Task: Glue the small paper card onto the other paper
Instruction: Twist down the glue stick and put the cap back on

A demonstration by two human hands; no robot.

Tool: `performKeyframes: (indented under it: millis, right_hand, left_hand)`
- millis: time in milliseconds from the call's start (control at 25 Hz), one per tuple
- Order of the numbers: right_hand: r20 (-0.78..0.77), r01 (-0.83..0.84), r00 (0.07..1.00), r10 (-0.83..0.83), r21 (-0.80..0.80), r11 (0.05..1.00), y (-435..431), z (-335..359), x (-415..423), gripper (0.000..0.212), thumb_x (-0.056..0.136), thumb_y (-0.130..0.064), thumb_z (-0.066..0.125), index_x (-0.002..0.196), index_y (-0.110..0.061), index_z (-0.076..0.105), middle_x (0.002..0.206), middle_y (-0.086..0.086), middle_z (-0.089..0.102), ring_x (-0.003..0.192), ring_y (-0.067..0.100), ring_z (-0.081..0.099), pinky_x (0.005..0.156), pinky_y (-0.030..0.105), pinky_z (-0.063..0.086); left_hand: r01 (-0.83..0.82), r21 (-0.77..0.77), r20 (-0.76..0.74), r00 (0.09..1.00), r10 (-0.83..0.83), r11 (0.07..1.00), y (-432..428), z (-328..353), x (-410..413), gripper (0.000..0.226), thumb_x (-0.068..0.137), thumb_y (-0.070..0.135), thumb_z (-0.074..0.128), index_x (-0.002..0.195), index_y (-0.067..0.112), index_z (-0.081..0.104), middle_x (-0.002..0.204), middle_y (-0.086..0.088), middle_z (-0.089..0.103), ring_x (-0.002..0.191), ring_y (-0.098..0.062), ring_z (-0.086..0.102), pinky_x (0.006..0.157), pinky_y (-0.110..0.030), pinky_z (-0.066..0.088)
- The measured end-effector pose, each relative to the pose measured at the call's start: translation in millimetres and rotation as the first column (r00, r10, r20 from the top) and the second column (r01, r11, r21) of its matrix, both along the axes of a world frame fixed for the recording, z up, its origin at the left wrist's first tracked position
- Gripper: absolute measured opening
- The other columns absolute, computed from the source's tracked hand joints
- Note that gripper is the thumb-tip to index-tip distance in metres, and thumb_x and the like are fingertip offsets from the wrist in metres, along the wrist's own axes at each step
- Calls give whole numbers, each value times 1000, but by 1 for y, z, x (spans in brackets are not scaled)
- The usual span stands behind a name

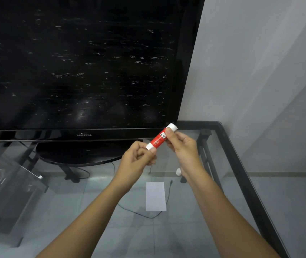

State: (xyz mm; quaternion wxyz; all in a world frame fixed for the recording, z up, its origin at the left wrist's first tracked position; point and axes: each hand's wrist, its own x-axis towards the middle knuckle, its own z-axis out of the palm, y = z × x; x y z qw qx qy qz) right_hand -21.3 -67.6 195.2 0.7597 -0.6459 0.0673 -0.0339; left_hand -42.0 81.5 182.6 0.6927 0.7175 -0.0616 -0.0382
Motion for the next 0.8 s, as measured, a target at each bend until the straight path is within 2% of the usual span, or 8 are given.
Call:
performKeyframes:
  millis: [160, 280, 440, 480, 560, 640, 720, 800]
  right_hand:
    - [14, -19, 1000, 19, 18, 1000, 1, 3, 1, 30, 68, -53, 66, 84, -27, 70, 77, -17, 72, 82, -3, 66, 62, 5, 46]
    - [9, -33, 999, 32, 25, 999, 1, 4, 2, 27, 68, -53, 65, 80, -29, 71, 75, -16, 72, 81, -3, 66, 62, 4, 46]
    - [5, -69, 998, 69, 6, 998, 5, 1, 1, 30, 63, -57, 67, 81, -33, 72, 81, -17, 72, 86, -3, 65, 63, 4, 47]
    - [4, -61, 998, 61, -1, 998, 5, 0, 1, 31, 63, -58, 67, 82, -34, 72, 83, -17, 72, 87, -3, 65, 63, 4, 47]
    - [12, -44, 999, 44, -6, 999, 3, -2, 1, 27, 63, -58, 67, 79, -37, 72, 83, -17, 72, 87, -3, 65, 63, 5, 47]
    - [11, -32, 999, 32, -10, 999, 1, -3, 1, 24, 62, -58, 67, 77, -40, 72, 82, -18, 72, 86, -3, 65, 63, 6, 48]
    - [11, -36, 999, 36, -2, 999, 0, -4, 0, 20, 64, -56, 68, 76, -41, 72, 81, -19, 72, 85, -4, 65, 63, 6, 47]
    - [17, -56, 998, 56, 2, 998, 1, -4, 0, 19, 66, -54, 67, 77, -40, 73, 81, -18, 72, 85, -4, 65, 64, 5, 46]
  left_hand:
    - [75, -41, -46, 996, -76, 996, -1, 10, 0, 34, 84, 47, 49, 84, 14, 58, 63, 1, 65, 53, -9, 57, 53, -18, 47]
    - [82, -91, -112, 989, -92, 993, -6, 12, 0, 38, 93, 44, 40, 73, 16, 55, 50, 2, 56, 43, -7, 48, 45, -17, 40]
    - [57, -347, -350, 918, -186, 936, -5, 14, 3, 54, 96, 47, 30, 56, 18, 53, 40, 4, 43, 34, -8, 35, 38, -19, 32]
    - [78, -347, -378, 900, -215, 935, -3, 15, 3, 55, 95, 48, 30, 57, 18, 55, 41, 2, 46, 34, -9, 37, 38, -19, 33]
    - [117, -175, -307, 937, -167, 978, 0, 11, 3, 47, 91, 53, 38, 76, 16, 60, 52, -1, 58, 43, -10, 50, 44, -19, 41]
    - [58, -9, -102, 993, -59, 998, 2, 5, 3, 34, 83, 49, 51, 94, 18, 58, 68, 1, 66, 58, -11, 62, 55, -18, 49]
    - [9, 44, 13, 1000, -10, 999, 3, 2, 4, 29, 80, 45, 55, 92, 19, 59, 71, 4, 66, 63, -9, 63, 60, -19, 50]
    - [48, -21, -49, 998, -49, 999, 2, 0, 5, 34, 83, 50, 49, 84, 18, 61, 63, 5, 63, 54, -7, 58, 55, -18, 47]
